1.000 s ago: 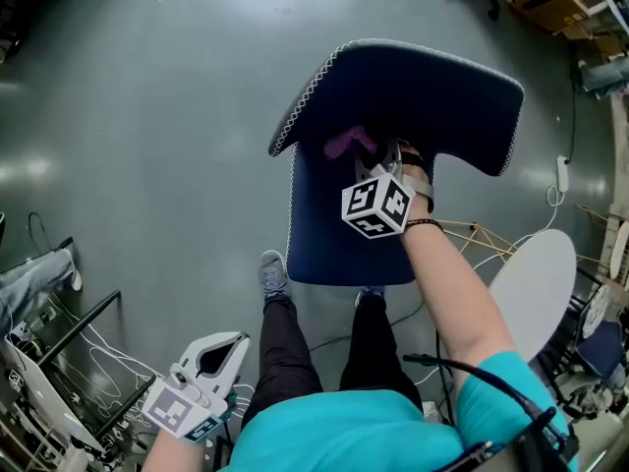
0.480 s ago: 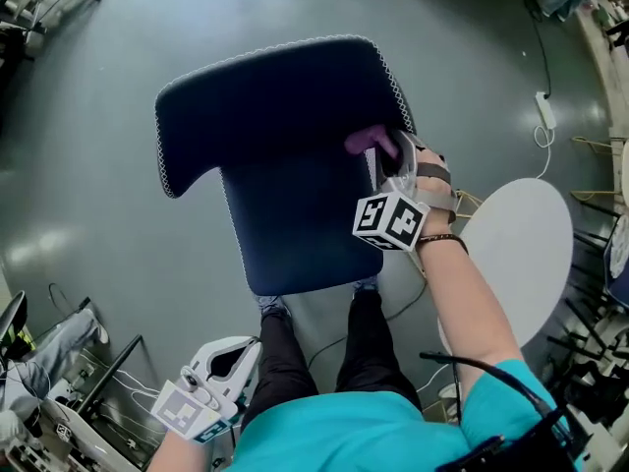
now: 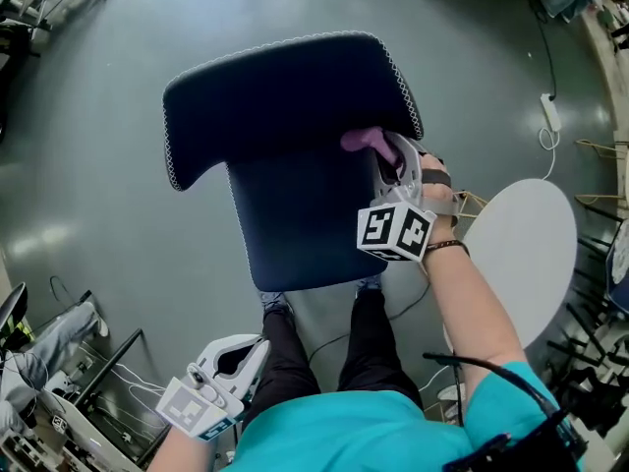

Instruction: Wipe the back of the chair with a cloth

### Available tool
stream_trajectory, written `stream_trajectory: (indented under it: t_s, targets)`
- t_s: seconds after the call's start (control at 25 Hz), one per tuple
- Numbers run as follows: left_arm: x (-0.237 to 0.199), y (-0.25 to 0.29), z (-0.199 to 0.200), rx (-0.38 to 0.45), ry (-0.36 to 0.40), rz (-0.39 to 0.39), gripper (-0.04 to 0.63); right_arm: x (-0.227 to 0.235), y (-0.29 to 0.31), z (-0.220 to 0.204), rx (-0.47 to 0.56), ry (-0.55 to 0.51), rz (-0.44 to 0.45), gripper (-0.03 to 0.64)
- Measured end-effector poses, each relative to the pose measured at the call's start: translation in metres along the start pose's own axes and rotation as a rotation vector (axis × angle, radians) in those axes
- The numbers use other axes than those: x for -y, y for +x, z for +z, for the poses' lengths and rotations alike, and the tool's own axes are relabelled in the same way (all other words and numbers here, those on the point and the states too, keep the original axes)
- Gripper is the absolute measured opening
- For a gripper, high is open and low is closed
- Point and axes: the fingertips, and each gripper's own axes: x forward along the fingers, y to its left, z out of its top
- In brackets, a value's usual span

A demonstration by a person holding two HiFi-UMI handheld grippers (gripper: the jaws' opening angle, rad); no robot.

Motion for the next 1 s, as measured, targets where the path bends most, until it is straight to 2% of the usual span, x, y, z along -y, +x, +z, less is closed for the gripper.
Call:
stream_trajectory:
  t_s: [0.12, 0.28, 0.4, 0.56, 0.8, 1.0]
  targets:
    - [0.001, -0.033, 0.001, 0.034, -0.023, 0.032, 0.003, -0.040, -0.005, 0.055, 0.093, 0.007, 0.125, 0.088]
    - [-0.030, -0.084, -0.008, 0.083, -0.063, 0.093, 0.003, -0.116, 0.013, 0.135, 0.177, -0.038, 0.260, 0.089]
    - [-0.057, -0.126, -0.021, 0.121, -0.097, 0.153, 0.003, -0.163, 0.033, 0.188, 0.202, -0.060, 0.312, 0.089]
    - [-0.087, -0.172, -0.037, 0.161, -0.138, 0.207, 0.003, -0.203, 0.056, 0.233, 0.192, -0.071, 0.330, 0.089]
    - [-0.108, -0.204, -0.056, 0.172, -0.179, 0.234, 0.003, -0.211, 0.070, 0.245, 0.145, -0.056, 0.292, 0.089]
    - [-0.102, -0.191, -0.048, 0.150, -0.163, 0.213, 0.003, -0.183, 0.084, 0.201, 0.058, -0.016, 0.246, 0.089]
